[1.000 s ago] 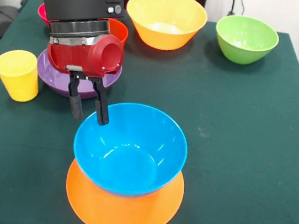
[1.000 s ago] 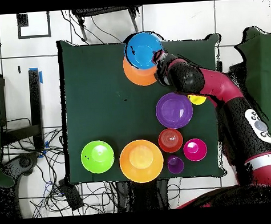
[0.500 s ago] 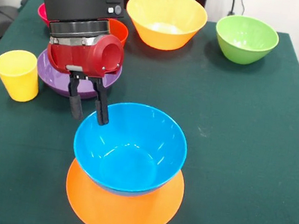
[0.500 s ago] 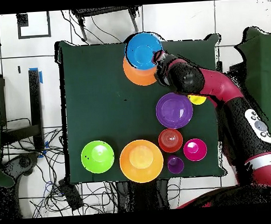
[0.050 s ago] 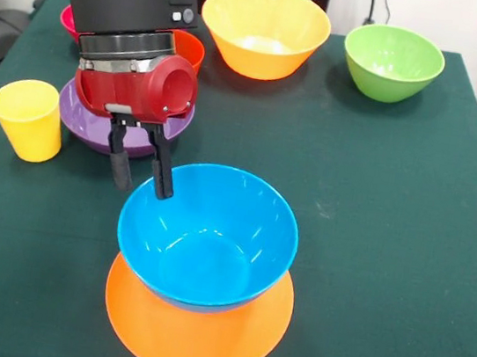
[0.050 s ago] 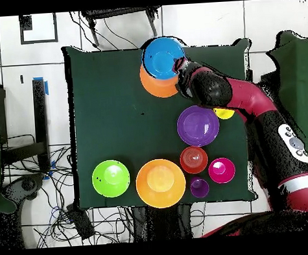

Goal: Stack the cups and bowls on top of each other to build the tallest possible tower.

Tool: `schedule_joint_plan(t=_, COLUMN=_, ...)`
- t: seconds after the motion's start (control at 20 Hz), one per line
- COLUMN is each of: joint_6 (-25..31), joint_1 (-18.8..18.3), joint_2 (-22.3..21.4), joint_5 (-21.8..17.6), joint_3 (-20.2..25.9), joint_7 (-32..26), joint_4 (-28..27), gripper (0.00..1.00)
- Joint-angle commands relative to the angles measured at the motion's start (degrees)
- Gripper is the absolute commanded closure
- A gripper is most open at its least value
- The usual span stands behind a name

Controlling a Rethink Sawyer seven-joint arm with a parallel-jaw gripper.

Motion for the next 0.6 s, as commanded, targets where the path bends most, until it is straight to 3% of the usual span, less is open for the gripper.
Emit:
schedule_joint_plan(t=0.05, joint_6=3.2, joint_1=1.6, joint_2=1.3, joint_5=-2.8, joint_3=-1.9, joint_7=-3.4, joint_4=1.6, gripper=0.00)
schedule_joint_plan(t=0.6, joint_6=4.1, joint_1=1.4, joint_2=-1.9, joint_5=-1.4, joint_3=-1.7, joint_7=-1.7, joint_4=4.7, gripper=0.00)
